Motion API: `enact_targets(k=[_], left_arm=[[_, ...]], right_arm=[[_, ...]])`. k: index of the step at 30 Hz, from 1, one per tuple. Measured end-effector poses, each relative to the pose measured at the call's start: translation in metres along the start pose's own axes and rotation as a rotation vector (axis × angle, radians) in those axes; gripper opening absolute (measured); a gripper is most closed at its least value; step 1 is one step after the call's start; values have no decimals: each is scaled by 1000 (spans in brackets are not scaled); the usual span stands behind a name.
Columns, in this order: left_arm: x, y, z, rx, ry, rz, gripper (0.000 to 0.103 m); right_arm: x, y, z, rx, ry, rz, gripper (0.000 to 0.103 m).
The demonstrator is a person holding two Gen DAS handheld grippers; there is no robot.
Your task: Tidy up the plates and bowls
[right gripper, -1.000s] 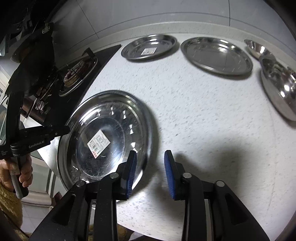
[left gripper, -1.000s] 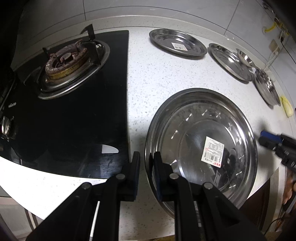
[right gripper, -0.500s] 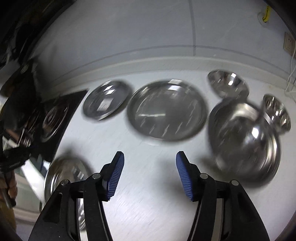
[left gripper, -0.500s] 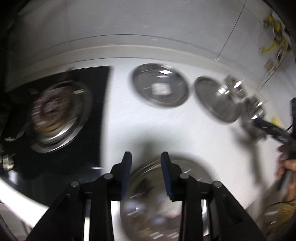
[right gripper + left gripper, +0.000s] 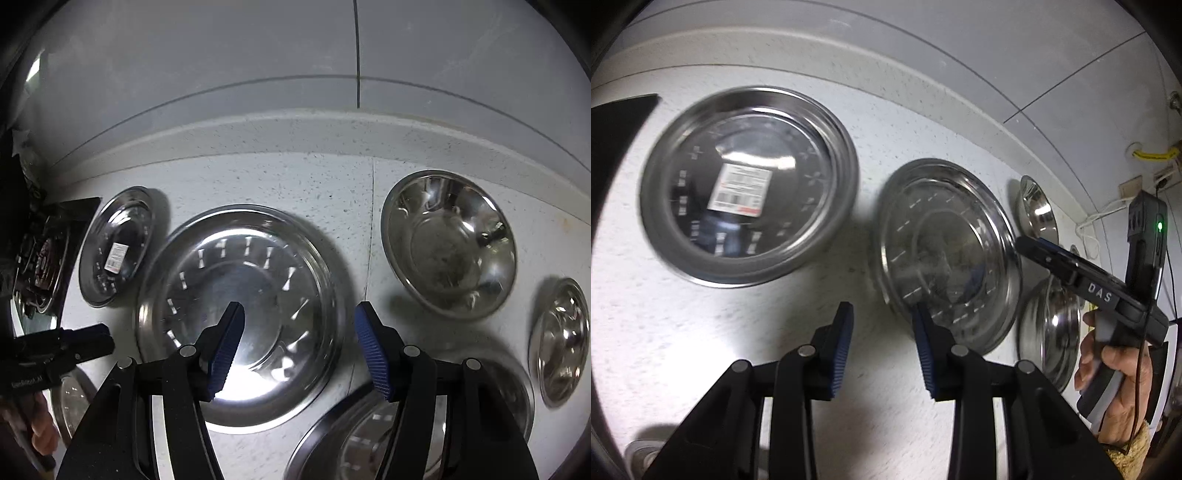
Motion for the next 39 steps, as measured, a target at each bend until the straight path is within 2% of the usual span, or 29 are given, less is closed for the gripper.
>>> enact_targets(k=[8,13,16,18,21,25,29,34,39], left_arm=[[30,0,11,-30,-8,36,32],[40,-4,18,-26,-25,3,30],[42,-2,21,-26,-45,27,19],[44,0,21,-27,-45,38,11],[41,2,18,-10,-48,52,10],[22,-2,18,13,-85,53,11],[-13,-7,21,22,-134,25,10],[-80,-9,17,65,-195,-2,10],[-155,3,-9,116,-211,-25,10]], right_arm=[[31,-13,2,15,67,6,56],[43,-10,-1,-21,97,1,29],[48,-8,-3,-66,87,-36,16],[49,-10,-4,-76,84,-50,15],[45,-12,-1,-62,42,-45,12],[29,-7,6,-66,-26,-63,12],[2,3,9,-60,-88,-50,12],[-61,32,-6,-51,-178,-23,11],[-113,70,-32,-48,-215,23,9]])
Point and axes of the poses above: each gripper's, at about its wrist camera, not at the fingertips, and x roughly the way its jaws point, y to its left, z to its top, the point moved 6 cm from there along x, roughly the way its jaws point, and after that the axes turned 7 degrees about -y, right-handed, at the moved point
